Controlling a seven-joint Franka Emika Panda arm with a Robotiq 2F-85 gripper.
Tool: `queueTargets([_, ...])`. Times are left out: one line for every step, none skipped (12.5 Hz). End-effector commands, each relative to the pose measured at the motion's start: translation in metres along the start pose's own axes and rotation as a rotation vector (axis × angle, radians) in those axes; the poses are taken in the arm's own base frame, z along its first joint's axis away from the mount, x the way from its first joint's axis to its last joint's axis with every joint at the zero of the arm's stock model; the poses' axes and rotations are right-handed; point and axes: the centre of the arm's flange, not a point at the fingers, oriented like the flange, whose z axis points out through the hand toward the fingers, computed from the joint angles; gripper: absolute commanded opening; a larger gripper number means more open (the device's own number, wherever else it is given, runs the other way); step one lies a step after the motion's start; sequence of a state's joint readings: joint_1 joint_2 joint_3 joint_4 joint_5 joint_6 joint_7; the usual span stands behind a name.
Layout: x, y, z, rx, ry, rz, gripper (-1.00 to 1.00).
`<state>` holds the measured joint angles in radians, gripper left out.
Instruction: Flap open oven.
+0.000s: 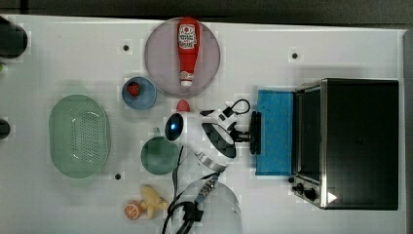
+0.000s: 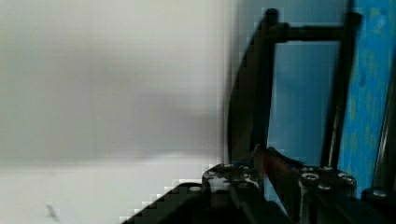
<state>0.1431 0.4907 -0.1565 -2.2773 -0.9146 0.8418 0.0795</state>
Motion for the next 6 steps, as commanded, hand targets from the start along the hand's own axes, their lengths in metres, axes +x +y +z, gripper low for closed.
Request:
queueTargets([0.035, 0.052, -0.086, 0.152, 0.107, 0.284, -0.65])
queueTargets([0.037, 0.065, -0.105, 0.213, 0.088, 0.378, -0.65])
queueTargets([0.039, 0.078, -0.123, 0.269, 0.071, 0.457, -0.65])
queueTargets([0.038, 0.089, -0.139, 0.314, 0.056, 0.52, -0.65])
queueTargets([0.037, 0.101, -0.155, 0.352, 0.043, 0.573, -0.65])
queueTargets([0.034, 0.113, -0.168, 0.384, 0.026, 0.619, -0.65])
